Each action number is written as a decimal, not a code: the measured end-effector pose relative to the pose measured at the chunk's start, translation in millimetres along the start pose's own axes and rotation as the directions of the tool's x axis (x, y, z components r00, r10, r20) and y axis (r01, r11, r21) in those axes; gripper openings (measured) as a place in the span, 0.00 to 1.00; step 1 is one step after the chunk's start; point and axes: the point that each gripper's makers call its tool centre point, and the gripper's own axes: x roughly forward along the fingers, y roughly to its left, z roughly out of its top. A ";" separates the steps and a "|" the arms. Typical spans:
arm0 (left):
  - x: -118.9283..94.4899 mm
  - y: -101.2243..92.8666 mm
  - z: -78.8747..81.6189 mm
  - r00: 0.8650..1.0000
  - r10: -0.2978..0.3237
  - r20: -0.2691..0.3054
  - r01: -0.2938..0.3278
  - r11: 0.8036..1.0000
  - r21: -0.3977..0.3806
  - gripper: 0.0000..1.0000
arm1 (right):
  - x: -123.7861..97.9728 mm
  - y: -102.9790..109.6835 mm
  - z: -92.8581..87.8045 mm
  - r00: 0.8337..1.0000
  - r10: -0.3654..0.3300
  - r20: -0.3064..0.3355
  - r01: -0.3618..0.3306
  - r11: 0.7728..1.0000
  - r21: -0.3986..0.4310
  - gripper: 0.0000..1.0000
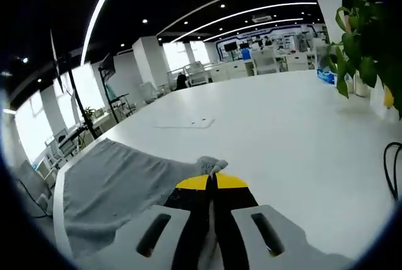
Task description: Fold the towel on the table until its edges align and the towel forms a compact rectangular stack.
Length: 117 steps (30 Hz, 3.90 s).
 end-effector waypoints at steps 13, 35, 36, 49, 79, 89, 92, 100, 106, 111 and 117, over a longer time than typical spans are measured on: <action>-44.2 11.6 23.5 0.993 0.056 0.101 -0.053 0.998 -0.035 0.03 | -4.5 35.4 31.1 0.994 0.084 0.067 -0.088 0.994 0.060 0.00; -125.5 10.2 95.0 0.947 0.148 0.283 -0.131 0.988 -0.079 0.04 | -19.4 87.8 101.7 0.980 0.089 0.177 -0.121 0.977 0.173 0.00; -129.2 11.1 96.7 0.946 0.154 0.287 -0.136 0.987 -0.081 0.04 | -18.2 93.0 105.6 0.978 0.096 0.184 -0.129 0.976 0.176 0.00; -195.7 22.4 133.4 0.899 0.252 0.359 -0.245 0.967 -0.065 0.04 | -1.4 145.2 155.3 0.960 0.153 0.233 -0.203 0.956 0.210 0.00; -363.6 40.6 123.6 0.757 0.487 0.436 -0.479 0.867 -0.139 0.04 | 48.1 275.2 218.2 0.931 0.239 0.277 -0.284 0.949 0.135 0.00; -417.1 40.3 98.6 0.703 0.564 0.433 -0.547 0.818 -0.179 0.04 | 70.6 306.6 219.5 0.937 0.242 0.253 -0.274 0.956 0.102 0.00; -433.2 39.2 90.6 0.686 0.589 0.428 -0.570 0.800 -0.187 0.04 | 77.8 318.7 221.9 0.935 0.247 0.254 -0.278 0.956 0.091 0.00; -459.0 43.7 75.6 0.643 0.641 0.420 -0.605 0.761 -0.234 0.04 | 99.2 342.1 219.5 0.930 0.269 0.252 -0.302 0.948 0.103 0.00; -474.0 47.0 63.0 0.608 0.683 0.405 -0.631 0.725 -0.276 0.04 | 113.1 353.8 214.6 0.931 0.284 0.231 -0.316 0.941 0.118 0.00; -486.4 49.4 53.9 0.578 0.716 0.392 -0.646 0.695 -0.316 0.04 | 122.6 364.6 209.8 0.929 0.301 0.214 -0.330 0.937 0.117 0.00; -499.5 50.4 45.3 0.543 0.747 0.385 -0.657 0.663 -0.360 0.04 | 132.1 375.2 204.5 0.926 0.320 0.198 -0.346 0.932 0.112 0.00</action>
